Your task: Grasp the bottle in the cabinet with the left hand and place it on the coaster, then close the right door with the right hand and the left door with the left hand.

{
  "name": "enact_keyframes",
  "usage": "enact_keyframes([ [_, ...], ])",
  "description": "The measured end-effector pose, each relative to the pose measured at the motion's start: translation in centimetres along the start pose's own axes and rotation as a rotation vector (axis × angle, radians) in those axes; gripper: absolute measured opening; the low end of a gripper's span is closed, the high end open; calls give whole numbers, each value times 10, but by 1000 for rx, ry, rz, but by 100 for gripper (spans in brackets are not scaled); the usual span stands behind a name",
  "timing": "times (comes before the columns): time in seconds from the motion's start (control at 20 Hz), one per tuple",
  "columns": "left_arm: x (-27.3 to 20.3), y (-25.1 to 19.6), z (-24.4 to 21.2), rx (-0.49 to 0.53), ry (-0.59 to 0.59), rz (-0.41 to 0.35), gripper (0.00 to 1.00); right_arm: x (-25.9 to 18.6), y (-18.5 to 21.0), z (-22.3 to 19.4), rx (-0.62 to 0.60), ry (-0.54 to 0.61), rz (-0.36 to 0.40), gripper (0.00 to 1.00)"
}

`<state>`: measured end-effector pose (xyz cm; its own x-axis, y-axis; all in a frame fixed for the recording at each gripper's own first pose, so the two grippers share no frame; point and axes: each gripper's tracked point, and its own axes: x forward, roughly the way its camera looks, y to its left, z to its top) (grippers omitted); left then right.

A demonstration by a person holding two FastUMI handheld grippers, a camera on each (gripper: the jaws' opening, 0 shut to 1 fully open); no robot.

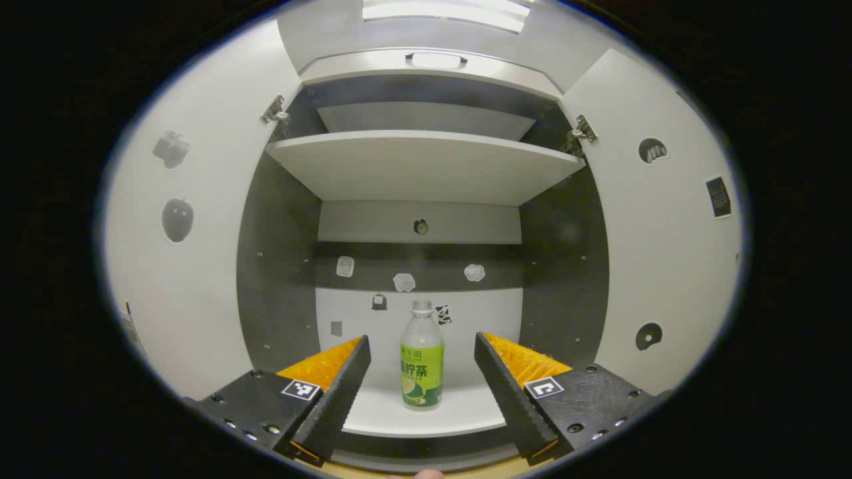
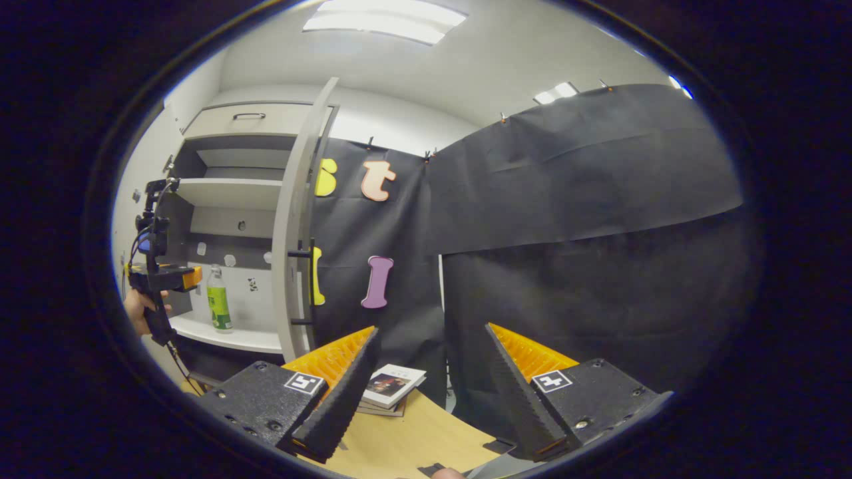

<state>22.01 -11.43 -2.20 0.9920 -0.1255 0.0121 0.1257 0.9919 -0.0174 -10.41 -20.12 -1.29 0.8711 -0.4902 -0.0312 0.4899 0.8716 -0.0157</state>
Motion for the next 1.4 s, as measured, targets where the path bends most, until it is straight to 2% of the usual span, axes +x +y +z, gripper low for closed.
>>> enact_keyframes([
  [0.05, 9, 2, -5, 4, 7, 6, 100, 0, -1, 0, 6, 4, -17, 100],
  [0.1, 19, 3, -8, 6, 14, 17, 100, -2, -4, -2, 11, 9, -27, 96],
  [0.15, 27, 6, -14, -6, 28, 30, 96, -2, -9, -3, 14, 11, -39, 99],
  [0.3, 53, 4, -27, -34, 59, 18, 95, -5, -24, -6, 8, 20, -70, 97],
  [0.35, 61, 4, -32, -30, 75, 21, 91, -5, -26, -6, 8, 24, -75, 97],
  [0.4, 68, 5, -37, -17, 84, 27, 96, -7, -26, -7, 8, 25, -79, 97],
  [0.5, 79, 11, -54, -11, 132, 65, 96, -5, -24, -8, 3, 25, -81, 97],
  [0.55, 85, 10, -62, -20, 142, 71, 100, -5, -25, -11, -7, 29, -82, 97],
  [0.6, 89, 13, -64, -15, 144, 81, 95, -6, -29, -13, -19, 35, -90, 99],
  [0.7, 96, 13, -65, -13, 146, 88, 95, -7, -33, -14, -31, 39, -96, 97],
  [0.75, 99, 12, -67, -11, 155, 85, 100, -7, -33, -13, -33, 37, -98, 97],
  [0.8, 102, 11, -69, -13, 163, 79, 100, -8, -34, -14, -33, 37, -101, 97],
  [0.85, 109, 13, -74, -8, 175, 77, 95, -8, -35, -13, -32, 35, -105, 97],
  [1.0, 114, 9, -84, -4, 203, 68, 100, -8, -35, -14, -29, 36, -110, 99],
  [1.2, 125, 12, -101, -9, 240, 53, 84, -9, -38, -17, -48, 56, -126, 97],
  [1.25, 129, 11, -101, -8, 231, 50, 77, -8, -38, -17, -47, 60, -129, 97],
  [1.4, 127, 8, -102, -7, 242, 35, 78, -11, -38, -17, -44, 65, -133, 98],
])
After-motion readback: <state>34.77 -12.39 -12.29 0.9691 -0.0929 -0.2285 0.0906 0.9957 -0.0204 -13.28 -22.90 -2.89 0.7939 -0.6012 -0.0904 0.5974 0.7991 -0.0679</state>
